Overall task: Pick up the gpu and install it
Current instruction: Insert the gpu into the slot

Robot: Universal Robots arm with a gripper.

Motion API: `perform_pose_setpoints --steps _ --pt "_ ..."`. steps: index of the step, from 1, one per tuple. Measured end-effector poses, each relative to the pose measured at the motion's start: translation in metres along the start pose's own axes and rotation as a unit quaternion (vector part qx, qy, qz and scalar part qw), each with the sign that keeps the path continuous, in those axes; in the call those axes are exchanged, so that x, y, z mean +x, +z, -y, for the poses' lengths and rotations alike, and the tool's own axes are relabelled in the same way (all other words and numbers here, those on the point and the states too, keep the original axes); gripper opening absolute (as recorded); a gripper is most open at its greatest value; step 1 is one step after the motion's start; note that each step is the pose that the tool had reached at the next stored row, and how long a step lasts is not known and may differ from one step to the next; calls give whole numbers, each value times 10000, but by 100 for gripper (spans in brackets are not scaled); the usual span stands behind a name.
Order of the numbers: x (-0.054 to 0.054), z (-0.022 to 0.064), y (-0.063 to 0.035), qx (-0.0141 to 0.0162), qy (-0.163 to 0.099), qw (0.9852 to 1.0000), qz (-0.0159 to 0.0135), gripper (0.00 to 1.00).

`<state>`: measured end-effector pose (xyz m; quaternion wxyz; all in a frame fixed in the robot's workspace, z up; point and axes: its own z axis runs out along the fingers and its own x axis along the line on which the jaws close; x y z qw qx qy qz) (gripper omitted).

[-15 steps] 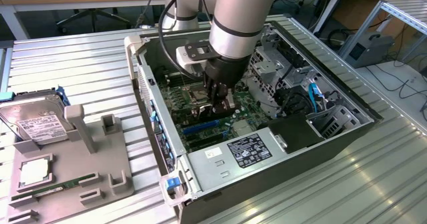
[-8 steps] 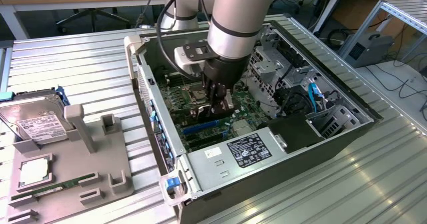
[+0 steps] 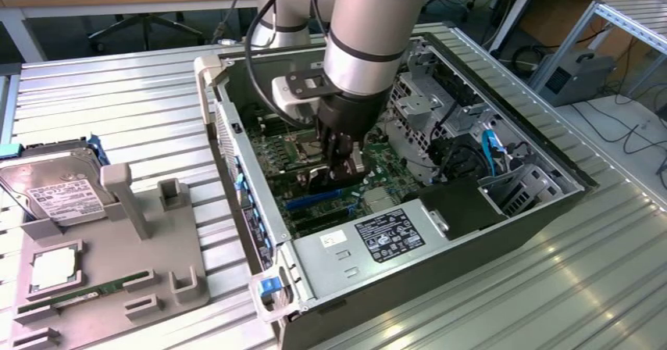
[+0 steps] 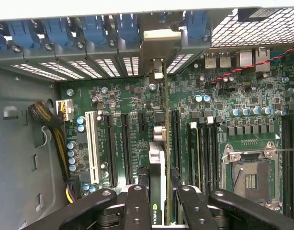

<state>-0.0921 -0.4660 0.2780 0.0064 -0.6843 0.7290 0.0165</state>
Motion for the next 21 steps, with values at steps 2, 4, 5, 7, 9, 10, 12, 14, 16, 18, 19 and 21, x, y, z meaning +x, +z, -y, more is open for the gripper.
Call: perform_pose_setpoints --steps 2,4,5,7,9,10,12,14,16,18,19,21 --pt "0 -1 2 -1 0 10000 -1 27" --pt "0 -2 4 0 0 10000 0 27" --pt "0 -2 4 0 0 10000 0 27" --pt "0 -2 6 0 -1 10000 0 27" --pt "0 -3 14 0 0 10000 1 27" --pt "1 -3 21 0 0 10000 0 27" --pt "1 -5 34 0 0 10000 -1 27" --pt "2 -6 45 0 0 10000 0 27" --pt "2 -6 55 0 0 10000 -1 27" --pt "2 -6 64 0 0 10000 -2 27" --pt "3 -6 66 0 -1 10000 -1 27" --pt "3 -6 73 1 0 10000 0 27"
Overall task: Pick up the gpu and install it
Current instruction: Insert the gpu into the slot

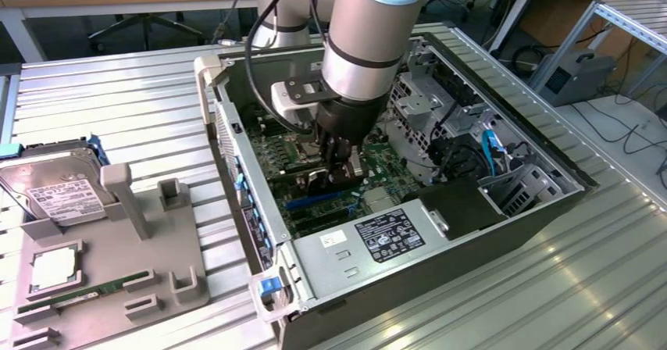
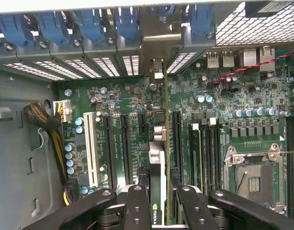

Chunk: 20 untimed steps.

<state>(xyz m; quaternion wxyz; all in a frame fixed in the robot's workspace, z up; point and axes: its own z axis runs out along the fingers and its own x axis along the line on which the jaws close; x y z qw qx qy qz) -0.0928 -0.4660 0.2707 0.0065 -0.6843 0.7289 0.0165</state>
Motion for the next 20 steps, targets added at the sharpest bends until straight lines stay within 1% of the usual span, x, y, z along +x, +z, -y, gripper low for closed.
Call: perform_pose_setpoints --steps 1,3,4,7,9,20 --pt "1 -5 25 0 0 10000 -1 27" --pt "-9 -4 26 -2 -93 10000 -1 27" --pt "-24 -4 27 -3 -95 10000 -2 27" --pt "-22 -3 75 -3 -106 9999 -3 27" --pt "-22 -3 84 -1 -106 9999 0 27" --pt "-21 -4 117 -2 -106 9999 -2 27"
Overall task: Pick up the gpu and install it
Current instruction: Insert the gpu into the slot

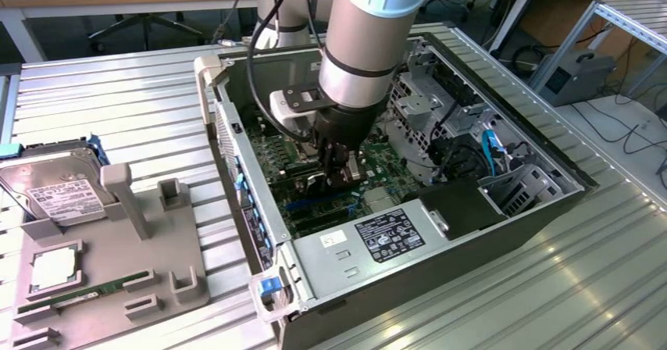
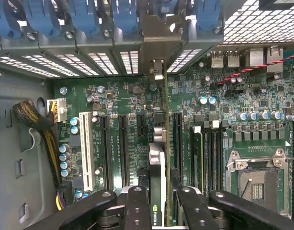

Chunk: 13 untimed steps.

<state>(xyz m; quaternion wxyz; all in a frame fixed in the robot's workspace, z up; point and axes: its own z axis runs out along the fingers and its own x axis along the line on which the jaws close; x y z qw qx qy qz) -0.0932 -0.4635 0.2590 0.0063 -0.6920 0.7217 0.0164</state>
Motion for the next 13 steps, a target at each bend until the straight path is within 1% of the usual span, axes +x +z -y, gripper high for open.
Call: perform_pose_setpoints --steps 5,8,13 --pt "0 0 -3 0 0 10000 1 27" --pt "-1 0 -35 0 0 10000 0 27" --pt "-1 -1 -37 1 0 10000 11 27"
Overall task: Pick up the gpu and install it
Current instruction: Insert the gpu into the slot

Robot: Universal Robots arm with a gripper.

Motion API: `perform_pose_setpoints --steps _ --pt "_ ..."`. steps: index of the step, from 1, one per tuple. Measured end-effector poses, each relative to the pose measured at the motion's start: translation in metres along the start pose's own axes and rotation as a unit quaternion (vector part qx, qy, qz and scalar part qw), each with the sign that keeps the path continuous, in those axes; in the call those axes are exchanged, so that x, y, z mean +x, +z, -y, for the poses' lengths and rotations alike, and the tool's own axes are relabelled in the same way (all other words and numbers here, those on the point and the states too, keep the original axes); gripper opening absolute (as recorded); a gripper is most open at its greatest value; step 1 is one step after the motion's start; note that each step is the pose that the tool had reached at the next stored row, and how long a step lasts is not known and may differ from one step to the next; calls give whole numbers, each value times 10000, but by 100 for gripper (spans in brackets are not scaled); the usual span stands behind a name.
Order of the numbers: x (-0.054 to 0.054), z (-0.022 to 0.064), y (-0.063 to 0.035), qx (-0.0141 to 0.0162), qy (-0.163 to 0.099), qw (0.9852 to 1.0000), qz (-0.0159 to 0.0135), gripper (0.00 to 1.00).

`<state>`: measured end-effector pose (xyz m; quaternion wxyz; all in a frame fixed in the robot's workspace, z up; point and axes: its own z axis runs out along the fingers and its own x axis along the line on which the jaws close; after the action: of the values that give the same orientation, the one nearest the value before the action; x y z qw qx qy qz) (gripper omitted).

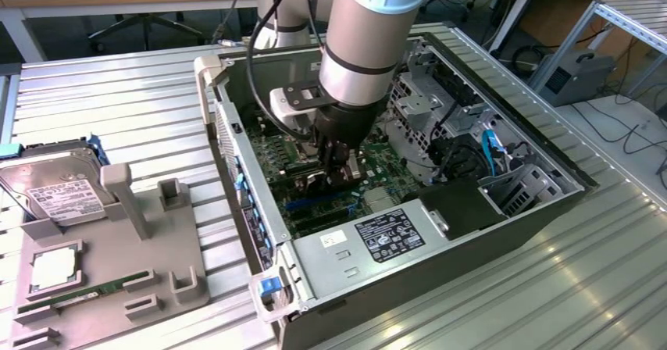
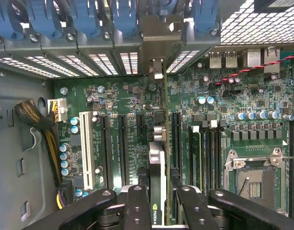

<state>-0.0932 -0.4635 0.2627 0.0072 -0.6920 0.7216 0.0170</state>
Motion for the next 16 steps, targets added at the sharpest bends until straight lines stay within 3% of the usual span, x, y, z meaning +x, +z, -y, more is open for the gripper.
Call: perform_pose_setpoints --steps 16 --pt "-8 -1 -6 -3 -102 9999 -1 27"
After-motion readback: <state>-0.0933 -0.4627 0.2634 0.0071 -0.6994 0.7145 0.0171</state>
